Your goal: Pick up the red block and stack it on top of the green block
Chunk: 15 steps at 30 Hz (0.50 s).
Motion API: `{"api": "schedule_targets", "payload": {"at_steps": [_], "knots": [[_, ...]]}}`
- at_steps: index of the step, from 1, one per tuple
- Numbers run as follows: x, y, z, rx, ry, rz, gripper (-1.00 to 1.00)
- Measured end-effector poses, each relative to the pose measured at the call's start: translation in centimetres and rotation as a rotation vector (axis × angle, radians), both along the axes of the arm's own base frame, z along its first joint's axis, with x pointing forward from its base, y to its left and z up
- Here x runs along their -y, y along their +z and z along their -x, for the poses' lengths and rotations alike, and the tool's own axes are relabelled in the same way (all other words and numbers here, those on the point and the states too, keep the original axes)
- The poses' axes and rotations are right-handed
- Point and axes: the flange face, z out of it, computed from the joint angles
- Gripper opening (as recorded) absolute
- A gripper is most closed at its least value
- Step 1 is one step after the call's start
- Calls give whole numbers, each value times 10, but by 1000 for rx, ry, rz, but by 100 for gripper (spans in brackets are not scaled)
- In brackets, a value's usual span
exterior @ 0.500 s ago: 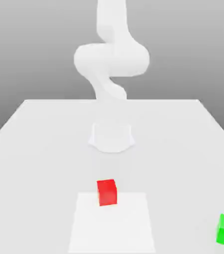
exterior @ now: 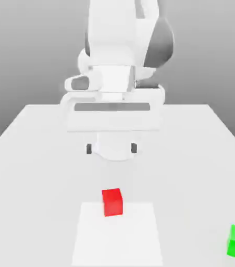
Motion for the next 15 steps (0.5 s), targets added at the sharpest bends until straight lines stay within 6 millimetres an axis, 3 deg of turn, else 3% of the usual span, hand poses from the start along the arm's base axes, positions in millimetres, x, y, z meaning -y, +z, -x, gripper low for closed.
{"api": "schedule_targets", "payload": {"at_steps": [3,6,8,9,15], "knots": [[1,-75,28,-109,26,-2,0],[1,-112,36,-134,32,-2,0],[2,-130,38,-137,33,-2,0],[2,-137,39,-138,33,-2,-100],[1,-141,40,-138,32,-2,-100]]}}
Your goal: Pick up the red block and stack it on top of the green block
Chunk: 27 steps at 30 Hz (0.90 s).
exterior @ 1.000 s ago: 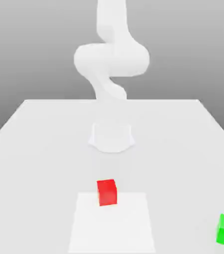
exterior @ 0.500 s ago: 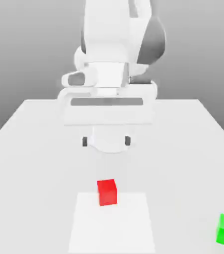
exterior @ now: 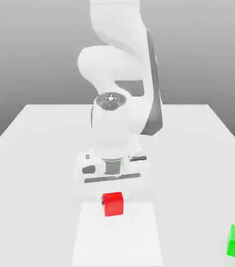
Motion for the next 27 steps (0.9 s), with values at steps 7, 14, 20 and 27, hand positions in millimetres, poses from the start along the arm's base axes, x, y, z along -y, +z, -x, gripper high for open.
{"api": "schedule_targets", "payload": {"at_steps": [7,14,20,27], "knots": [[0,45,-2,0,0,-1,-100],[-61,76,-47,-1,227,-1,-100],[-156,89,-95,-1,512,-3,-100],[-280,101,-119,-1,825,-2,-100]]}}
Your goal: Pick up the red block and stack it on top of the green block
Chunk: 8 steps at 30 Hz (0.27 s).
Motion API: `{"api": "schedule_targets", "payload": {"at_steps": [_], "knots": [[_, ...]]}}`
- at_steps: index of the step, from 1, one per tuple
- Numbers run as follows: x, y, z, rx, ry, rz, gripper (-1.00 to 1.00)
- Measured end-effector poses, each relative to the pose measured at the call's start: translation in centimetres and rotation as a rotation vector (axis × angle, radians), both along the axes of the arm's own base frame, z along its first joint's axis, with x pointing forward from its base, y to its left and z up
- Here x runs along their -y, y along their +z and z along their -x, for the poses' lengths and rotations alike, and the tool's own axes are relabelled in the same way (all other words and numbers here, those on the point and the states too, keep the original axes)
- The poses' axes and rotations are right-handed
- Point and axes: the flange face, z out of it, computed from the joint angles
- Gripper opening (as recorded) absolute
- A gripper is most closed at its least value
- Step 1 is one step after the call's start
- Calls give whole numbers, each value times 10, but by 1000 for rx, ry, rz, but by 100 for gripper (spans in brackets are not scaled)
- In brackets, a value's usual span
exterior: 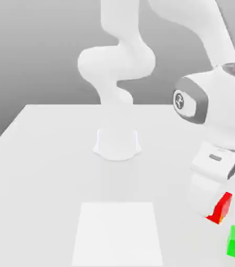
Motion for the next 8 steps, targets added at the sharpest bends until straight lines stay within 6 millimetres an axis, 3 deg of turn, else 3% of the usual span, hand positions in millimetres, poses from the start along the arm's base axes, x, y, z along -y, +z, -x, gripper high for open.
{"api": "schedule_targets", "payload": {"at_steps": [4,5,8], "knots": [[-19,-46,-1,1,44,1,-100],[-20,-57,0,1,46,1,100],[-20,-57,0,1,46,1,100]]}}
